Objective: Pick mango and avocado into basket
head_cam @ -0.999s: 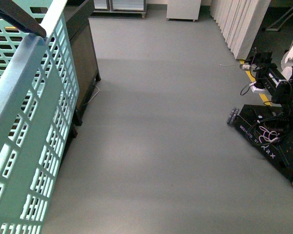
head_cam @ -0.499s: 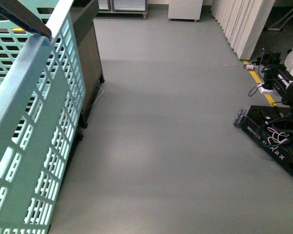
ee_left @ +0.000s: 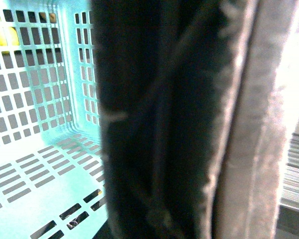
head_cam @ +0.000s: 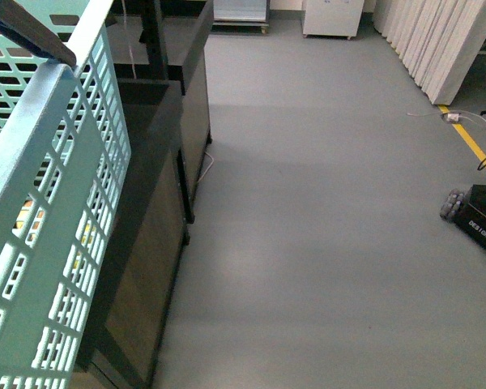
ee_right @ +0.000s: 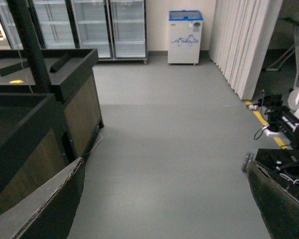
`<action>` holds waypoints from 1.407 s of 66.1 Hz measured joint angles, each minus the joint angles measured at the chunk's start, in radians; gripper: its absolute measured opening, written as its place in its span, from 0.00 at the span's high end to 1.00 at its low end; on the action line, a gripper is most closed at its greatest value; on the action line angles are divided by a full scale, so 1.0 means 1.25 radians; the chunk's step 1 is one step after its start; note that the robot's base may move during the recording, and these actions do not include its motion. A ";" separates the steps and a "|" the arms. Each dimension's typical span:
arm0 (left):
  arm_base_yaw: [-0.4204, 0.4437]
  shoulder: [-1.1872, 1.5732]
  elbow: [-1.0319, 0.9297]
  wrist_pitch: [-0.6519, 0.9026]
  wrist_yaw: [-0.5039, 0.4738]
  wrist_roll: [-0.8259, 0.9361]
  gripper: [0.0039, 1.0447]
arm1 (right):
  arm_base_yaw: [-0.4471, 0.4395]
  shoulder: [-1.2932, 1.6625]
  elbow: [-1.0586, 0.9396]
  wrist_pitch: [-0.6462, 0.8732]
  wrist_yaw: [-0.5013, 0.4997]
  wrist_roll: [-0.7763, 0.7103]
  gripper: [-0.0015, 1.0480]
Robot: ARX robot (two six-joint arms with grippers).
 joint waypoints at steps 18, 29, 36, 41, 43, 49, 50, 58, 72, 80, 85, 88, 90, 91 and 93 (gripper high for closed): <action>0.000 0.000 0.000 0.000 0.000 0.000 0.87 | 0.000 0.000 0.000 -0.001 0.003 0.000 0.08; 0.000 0.000 0.000 0.000 0.001 -0.001 0.87 | 0.000 0.000 0.000 0.000 0.002 0.000 0.08; 0.000 0.000 0.000 0.000 0.001 -0.001 0.87 | 0.000 0.000 0.000 -0.001 0.002 0.000 0.08; 0.000 0.000 0.000 0.000 0.001 -0.001 0.87 | 0.000 0.000 0.000 -0.001 0.001 0.000 0.08; 0.000 0.000 0.000 0.000 0.001 -0.001 0.87 | 0.000 0.000 0.000 -0.001 0.003 0.000 0.08; 0.000 0.000 0.000 0.000 0.001 -0.001 0.87 | 0.000 0.000 0.000 -0.001 0.002 0.000 0.08; 0.000 0.000 0.000 0.000 0.001 -0.001 0.87 | 0.000 0.000 0.000 0.000 0.001 0.000 0.08; 0.000 0.000 0.000 0.000 0.000 -0.001 0.87 | 0.000 -0.001 0.000 -0.001 0.001 0.000 0.08; 0.000 0.000 0.000 0.000 0.003 -0.001 0.87 | 0.000 0.000 0.000 -0.001 0.003 0.000 0.08; 0.000 0.000 0.000 0.000 0.003 -0.001 0.87 | 0.000 0.000 0.000 0.000 0.003 0.000 0.08; 0.000 0.000 0.000 0.000 0.002 0.000 0.87 | 0.000 0.000 0.000 -0.001 0.003 0.000 0.08; 0.000 0.000 0.000 0.000 0.000 0.000 0.87 | 0.000 0.000 0.000 -0.001 0.002 0.000 0.08; 0.000 0.000 0.000 0.000 0.001 0.000 0.87 | 0.000 0.000 0.000 -0.001 0.002 0.000 0.08; 0.000 0.000 0.000 0.000 0.000 0.000 0.87 | 0.000 0.000 0.000 -0.001 0.001 0.000 0.08; 0.000 0.000 0.000 0.000 0.000 0.000 0.87 | 0.000 0.000 0.000 -0.001 0.001 0.000 0.08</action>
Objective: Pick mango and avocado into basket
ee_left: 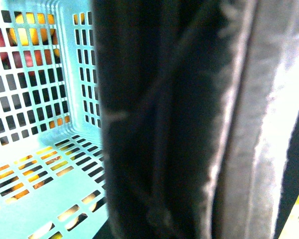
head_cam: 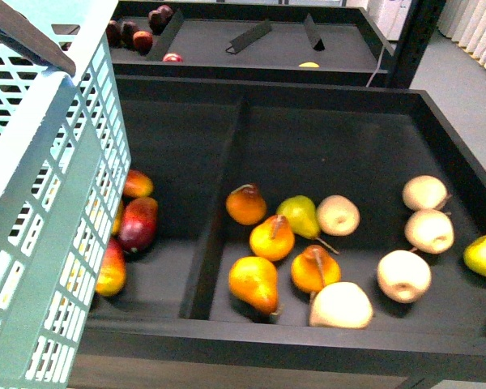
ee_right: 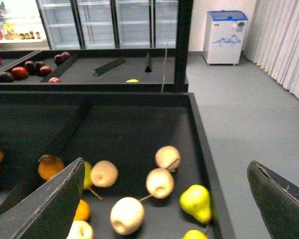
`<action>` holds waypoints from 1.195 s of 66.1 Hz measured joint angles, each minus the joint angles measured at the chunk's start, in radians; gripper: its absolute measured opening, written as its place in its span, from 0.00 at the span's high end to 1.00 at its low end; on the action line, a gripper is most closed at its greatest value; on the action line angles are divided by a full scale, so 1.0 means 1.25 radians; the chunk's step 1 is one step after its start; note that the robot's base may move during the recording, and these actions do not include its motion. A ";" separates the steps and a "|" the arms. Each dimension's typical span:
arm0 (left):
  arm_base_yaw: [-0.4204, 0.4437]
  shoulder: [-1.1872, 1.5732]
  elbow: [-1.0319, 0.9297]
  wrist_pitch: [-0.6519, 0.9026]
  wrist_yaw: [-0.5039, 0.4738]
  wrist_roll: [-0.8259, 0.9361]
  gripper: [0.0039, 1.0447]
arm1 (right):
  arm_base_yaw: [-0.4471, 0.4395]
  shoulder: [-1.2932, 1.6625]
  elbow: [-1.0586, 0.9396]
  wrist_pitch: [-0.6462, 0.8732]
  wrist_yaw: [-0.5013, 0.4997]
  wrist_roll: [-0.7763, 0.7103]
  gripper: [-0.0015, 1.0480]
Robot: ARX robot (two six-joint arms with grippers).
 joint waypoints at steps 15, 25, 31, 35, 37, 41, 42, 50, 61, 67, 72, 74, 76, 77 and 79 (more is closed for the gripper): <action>0.000 0.000 0.000 0.000 0.000 0.000 0.87 | 0.000 -0.001 0.000 0.000 0.000 0.000 0.08; 0.000 0.000 0.000 0.000 0.001 0.000 0.87 | 0.000 -0.001 0.000 0.000 0.001 0.000 0.08; 0.000 0.000 0.000 0.000 0.000 0.000 0.87 | 0.000 -0.001 0.000 0.000 0.003 0.000 0.08; 0.000 0.000 0.000 0.000 0.000 0.000 0.87 | 0.000 0.000 0.000 0.000 0.000 0.000 0.08; 0.000 0.000 0.000 0.000 0.000 0.000 0.87 | 0.000 0.000 0.000 0.000 0.004 0.000 0.08; 0.000 0.000 0.000 0.000 0.001 0.000 0.87 | 0.000 0.000 0.000 0.000 0.001 0.000 0.08; 0.000 0.000 0.000 0.000 0.001 0.000 0.87 | 0.000 0.000 0.000 0.000 0.001 0.000 0.08; 0.000 0.000 0.000 0.000 0.001 0.000 0.87 | 0.000 -0.001 0.000 0.000 0.002 0.000 0.08; 0.000 0.000 0.000 0.000 0.000 0.000 0.87 | 0.000 -0.001 0.000 0.000 0.002 0.000 0.08; 0.000 0.000 0.000 0.000 0.001 0.000 0.87 | 0.000 0.000 0.000 -0.001 0.002 0.000 0.08; 0.000 0.000 0.000 0.000 0.003 -0.001 0.87 | 0.000 0.000 0.000 0.000 0.002 0.000 0.08; 0.000 0.000 0.000 0.000 0.003 -0.001 0.87 | 0.000 0.000 0.000 0.000 0.000 0.000 0.08; 0.000 0.000 0.000 0.000 0.003 -0.001 0.87 | 0.000 -0.001 0.000 0.000 0.001 0.000 0.08; 0.000 0.000 0.000 0.000 0.002 -0.001 0.87 | 0.000 -0.001 0.000 0.000 0.001 0.000 0.08; 0.000 -0.001 0.000 0.000 0.002 0.000 0.87 | 0.000 0.000 0.000 -0.001 0.001 0.000 0.08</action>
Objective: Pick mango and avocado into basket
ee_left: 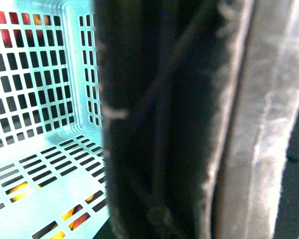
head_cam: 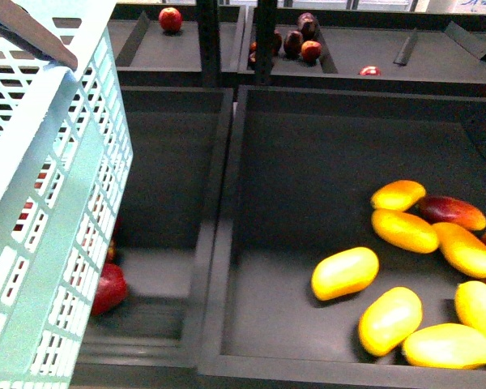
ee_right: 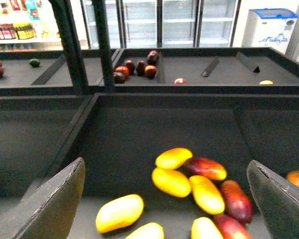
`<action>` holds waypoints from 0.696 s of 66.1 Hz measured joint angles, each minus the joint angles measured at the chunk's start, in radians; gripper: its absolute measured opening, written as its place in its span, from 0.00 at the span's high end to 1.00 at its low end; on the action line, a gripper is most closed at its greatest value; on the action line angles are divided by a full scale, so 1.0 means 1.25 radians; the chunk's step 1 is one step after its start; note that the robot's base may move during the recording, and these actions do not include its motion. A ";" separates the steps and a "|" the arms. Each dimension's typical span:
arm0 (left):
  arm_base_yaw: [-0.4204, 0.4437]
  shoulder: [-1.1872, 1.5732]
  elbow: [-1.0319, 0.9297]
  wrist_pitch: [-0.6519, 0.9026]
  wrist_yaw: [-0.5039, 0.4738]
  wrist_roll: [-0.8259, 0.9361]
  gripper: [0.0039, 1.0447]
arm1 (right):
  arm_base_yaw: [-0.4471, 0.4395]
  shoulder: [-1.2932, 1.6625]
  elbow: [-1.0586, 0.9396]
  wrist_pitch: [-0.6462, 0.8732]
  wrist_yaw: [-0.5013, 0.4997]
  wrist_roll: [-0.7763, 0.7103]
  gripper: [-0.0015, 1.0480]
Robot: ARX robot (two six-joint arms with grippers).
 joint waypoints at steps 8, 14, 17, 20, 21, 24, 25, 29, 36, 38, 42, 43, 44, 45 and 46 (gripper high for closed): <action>0.000 0.000 0.000 0.000 0.000 0.000 0.87 | 0.000 0.000 0.000 0.000 0.001 0.000 0.08; 0.000 0.000 0.000 0.000 0.000 0.000 0.87 | 0.000 0.000 0.000 0.000 0.000 0.000 0.08; 0.000 0.001 0.000 0.000 -0.001 0.000 0.87 | 0.000 0.000 0.000 0.001 0.000 0.000 0.08; 0.000 0.001 0.000 0.000 -0.001 0.000 0.87 | 0.000 0.000 0.000 0.000 0.001 0.000 0.08; 0.000 0.001 0.000 0.000 -0.001 0.000 0.87 | 0.000 0.000 0.000 0.000 0.000 0.000 0.08; 0.000 0.000 0.000 0.000 -0.002 0.001 0.87 | 0.000 0.000 0.000 0.000 -0.004 0.000 0.08; 0.001 0.001 0.000 0.000 -0.004 0.001 0.87 | 0.000 0.000 0.000 0.000 -0.003 0.000 0.08; 0.005 0.001 0.000 0.000 -0.013 0.001 0.87 | -0.002 0.000 0.000 0.001 -0.009 0.000 0.08; 0.007 0.000 0.000 0.000 -0.024 0.012 0.87 | -0.002 0.000 0.000 0.001 -0.006 0.000 0.08; 0.007 0.000 0.000 0.000 -0.023 0.013 0.87 | -0.002 0.000 0.000 0.001 -0.006 0.000 0.08; 0.006 0.000 0.000 0.000 -0.010 0.012 0.87 | -0.002 0.000 0.000 0.001 -0.005 0.000 0.08; 0.006 0.000 0.000 0.000 -0.008 0.012 0.87 | -0.002 0.000 0.000 0.001 -0.005 0.000 0.08; 0.006 0.000 0.000 0.000 -0.005 0.012 0.87 | -0.002 0.000 0.000 0.001 -0.003 0.000 0.08; 0.006 0.001 0.000 0.000 -0.003 0.011 0.87 | -0.002 0.000 0.000 0.001 -0.003 0.000 0.08; 0.006 0.002 0.000 -0.002 0.008 0.016 0.87 | -0.002 0.000 0.000 0.001 -0.003 0.000 0.08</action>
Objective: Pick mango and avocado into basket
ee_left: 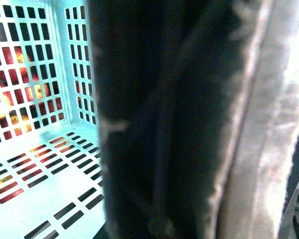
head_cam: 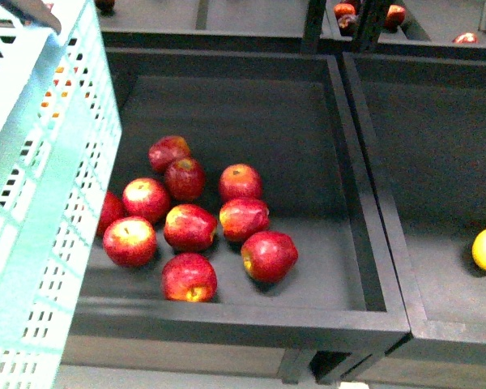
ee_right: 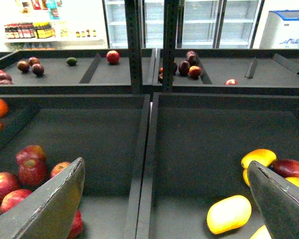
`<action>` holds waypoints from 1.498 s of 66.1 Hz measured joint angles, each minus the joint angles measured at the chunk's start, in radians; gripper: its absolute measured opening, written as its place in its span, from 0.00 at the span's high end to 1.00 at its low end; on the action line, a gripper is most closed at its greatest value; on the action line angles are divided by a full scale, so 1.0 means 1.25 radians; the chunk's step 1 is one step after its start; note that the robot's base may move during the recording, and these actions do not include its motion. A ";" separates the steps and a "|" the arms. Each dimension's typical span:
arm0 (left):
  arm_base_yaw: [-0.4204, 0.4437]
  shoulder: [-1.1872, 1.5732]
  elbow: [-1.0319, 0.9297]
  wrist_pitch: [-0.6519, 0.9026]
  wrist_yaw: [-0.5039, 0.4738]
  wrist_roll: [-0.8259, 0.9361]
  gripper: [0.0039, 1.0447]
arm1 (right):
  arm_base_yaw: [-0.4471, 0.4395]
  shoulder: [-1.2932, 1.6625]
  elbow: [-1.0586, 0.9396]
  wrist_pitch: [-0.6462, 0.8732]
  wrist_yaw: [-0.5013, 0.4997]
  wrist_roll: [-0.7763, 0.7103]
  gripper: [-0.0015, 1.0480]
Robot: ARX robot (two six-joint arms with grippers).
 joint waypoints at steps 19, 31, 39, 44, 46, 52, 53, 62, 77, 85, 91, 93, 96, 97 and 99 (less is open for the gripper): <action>-0.179 0.398 0.282 0.073 0.157 0.439 0.87 | 0.000 0.000 0.000 0.000 0.003 0.000 0.08; -0.308 0.577 0.439 0.014 0.221 0.482 0.87 | 0.000 0.000 0.000 0.000 0.002 0.000 0.08; -0.381 0.647 0.490 -0.011 0.247 0.480 0.87 | 0.000 0.000 0.000 0.000 0.002 0.000 0.08; -0.416 0.660 0.501 -0.013 0.259 0.478 0.87 | 0.000 0.000 0.000 0.000 0.003 0.000 0.08; -0.432 0.660 0.504 -0.013 0.263 0.477 0.87 | 0.000 0.000 0.000 0.000 0.003 0.000 0.08; -0.453 0.660 0.510 -0.010 0.272 0.472 0.87 | 0.000 0.000 0.000 0.000 0.002 0.000 0.08; -0.454 0.660 0.510 -0.009 0.273 0.472 0.87 | 0.000 0.000 0.000 0.000 0.002 0.000 0.08; -0.456 0.660 0.510 -0.008 0.274 0.468 0.87 | 0.000 0.000 0.000 0.000 0.003 0.000 0.08; -0.456 0.660 0.510 -0.008 0.264 0.467 0.87 | 0.011 0.054 0.042 -0.110 0.081 0.059 0.08; -0.454 0.660 0.511 -0.008 0.262 0.466 0.87 | -0.108 0.264 0.145 -0.234 0.063 0.160 0.08; -0.454 0.660 0.511 -0.008 0.267 0.464 0.87 | -0.268 0.421 0.220 -0.119 -0.052 0.183 0.08; -0.454 0.660 0.511 -0.008 0.269 0.464 0.87 | -0.311 0.471 0.247 -0.081 -0.077 0.193 0.08; -0.454 0.660 0.511 -0.008 0.271 0.464 0.87 | -0.359 0.543 0.280 -0.034 -0.099 0.205 0.08; -0.454 0.660 0.511 -0.008 0.271 0.464 0.87 | -0.369 0.562 0.287 -0.022 -0.103 0.211 0.08; -0.454 0.660 0.511 -0.008 0.271 0.464 0.87 | -0.390 0.621 0.308 0.014 -0.104 0.217 0.08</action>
